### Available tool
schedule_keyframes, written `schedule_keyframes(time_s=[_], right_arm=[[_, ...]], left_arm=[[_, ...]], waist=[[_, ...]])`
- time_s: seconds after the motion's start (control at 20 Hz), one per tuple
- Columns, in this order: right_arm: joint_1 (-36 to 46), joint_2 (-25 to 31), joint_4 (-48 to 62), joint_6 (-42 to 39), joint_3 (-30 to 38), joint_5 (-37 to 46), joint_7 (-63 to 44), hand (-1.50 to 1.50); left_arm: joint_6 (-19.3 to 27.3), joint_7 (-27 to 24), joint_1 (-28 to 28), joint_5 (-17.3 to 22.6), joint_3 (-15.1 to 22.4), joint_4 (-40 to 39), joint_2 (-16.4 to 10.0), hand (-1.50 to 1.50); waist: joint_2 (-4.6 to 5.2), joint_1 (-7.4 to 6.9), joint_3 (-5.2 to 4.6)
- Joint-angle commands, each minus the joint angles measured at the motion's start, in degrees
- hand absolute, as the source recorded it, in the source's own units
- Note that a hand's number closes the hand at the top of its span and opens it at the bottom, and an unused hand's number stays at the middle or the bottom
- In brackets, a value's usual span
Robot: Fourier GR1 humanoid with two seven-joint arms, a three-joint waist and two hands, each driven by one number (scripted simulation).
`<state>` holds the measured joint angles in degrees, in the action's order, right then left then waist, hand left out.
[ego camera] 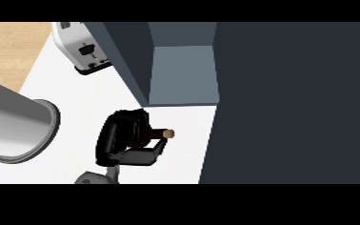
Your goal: Pick up the wine, place it into the cabinet and close the cabinet
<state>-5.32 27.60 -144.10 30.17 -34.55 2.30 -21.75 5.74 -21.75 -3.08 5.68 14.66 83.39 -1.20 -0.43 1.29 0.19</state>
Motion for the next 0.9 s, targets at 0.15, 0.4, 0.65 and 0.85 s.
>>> schedule_keyframes(time_s=[0.15, 0.4, 0.65, 0.85], right_arm=[[-4.99, 1.70, -12.70, 0.03, -0.91, 2.33, -2.72, -1.50], [-4.94, 1.97, -13.08, -0.05, 0.37, 1.05, -3.17, -1.50], [-4.67, 1.08, -9.58, -1.00, 0.94, -0.75, -0.49, -1.50], [-6.03, 2.39, -12.86, -0.57, -0.77, 1.55, -2.33, -1.50]], left_arm=[[5.23, 3.28, -8.82, -0.32, 0.22, -6.67, 1.16, 1.50], [5.72, 3.20, -13.65, -0.27, -1.25, -11.93, 1.17, 1.50], [9.68, 6.58, -20.45, 2.29, 1.62, -15.77, 1.18, 1.50], [9.96, 3.20, -24.05, 3.09, 0.98, -22.46, 1.19, 1.50]], waist=[[0.27, 0.01, -0.23], [0.31, -0.05, -0.24], [0.35, -0.23, -0.21], [0.29, 0.27, -0.25]])
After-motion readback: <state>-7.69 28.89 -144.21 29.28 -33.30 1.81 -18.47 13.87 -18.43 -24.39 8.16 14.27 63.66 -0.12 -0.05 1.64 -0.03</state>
